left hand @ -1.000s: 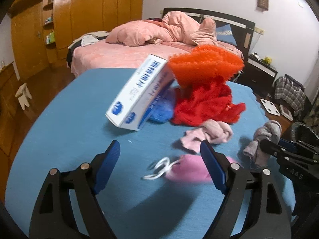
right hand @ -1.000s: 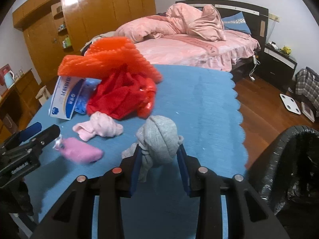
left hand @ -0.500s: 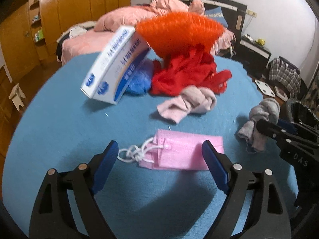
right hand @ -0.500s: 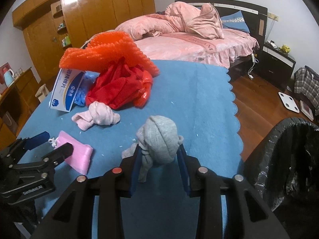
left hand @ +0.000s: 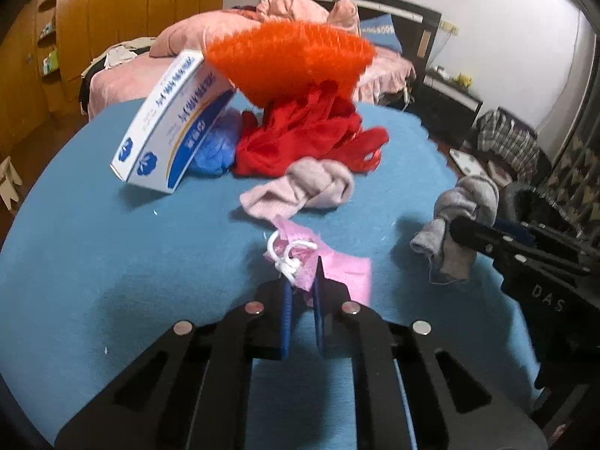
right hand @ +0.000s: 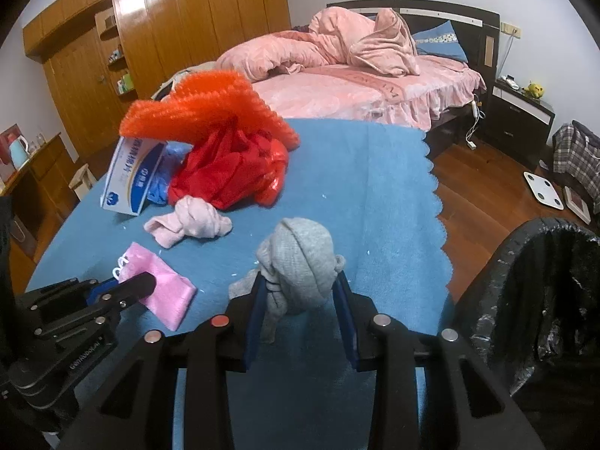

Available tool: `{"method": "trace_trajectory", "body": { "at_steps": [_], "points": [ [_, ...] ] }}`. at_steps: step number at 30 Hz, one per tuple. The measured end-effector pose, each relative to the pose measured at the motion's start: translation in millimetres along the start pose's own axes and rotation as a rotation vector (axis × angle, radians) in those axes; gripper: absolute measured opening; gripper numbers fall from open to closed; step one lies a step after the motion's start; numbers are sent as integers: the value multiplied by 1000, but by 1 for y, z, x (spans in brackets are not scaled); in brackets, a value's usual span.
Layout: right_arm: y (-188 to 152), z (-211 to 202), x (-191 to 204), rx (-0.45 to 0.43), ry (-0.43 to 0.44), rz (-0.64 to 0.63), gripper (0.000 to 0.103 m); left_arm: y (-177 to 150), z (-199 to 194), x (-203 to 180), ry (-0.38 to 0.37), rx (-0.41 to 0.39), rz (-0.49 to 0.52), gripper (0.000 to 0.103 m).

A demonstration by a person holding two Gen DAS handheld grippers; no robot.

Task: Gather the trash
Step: 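Grasp the pink face mask with the left gripper while the right holds the sock, then drop the mask and sock into the bin, opening both grippers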

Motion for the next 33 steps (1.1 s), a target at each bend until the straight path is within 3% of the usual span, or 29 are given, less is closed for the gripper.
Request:
{"method": "trace_trajectory", "body": {
  "at_steps": [20, 33],
  "points": [
    [2, -76, -41, -113, -35, 50, 35, 29, -53, -60, -56, -110, 89, 9],
    [-29, -132, -125, -152, -154, 158, 35, 31, -59, -163, -197, -125, 233, 9]
  ]
}}
Point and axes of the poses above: each gripper's, at about its wrist camera, not at the fingertips, and z roughly the way its jaws point, x to its left, y to its top, the point moved 7 cm from there along z, roughly the way its jaws point, and after that the axes turned 11 degrees about x, right-handed, at the moved point
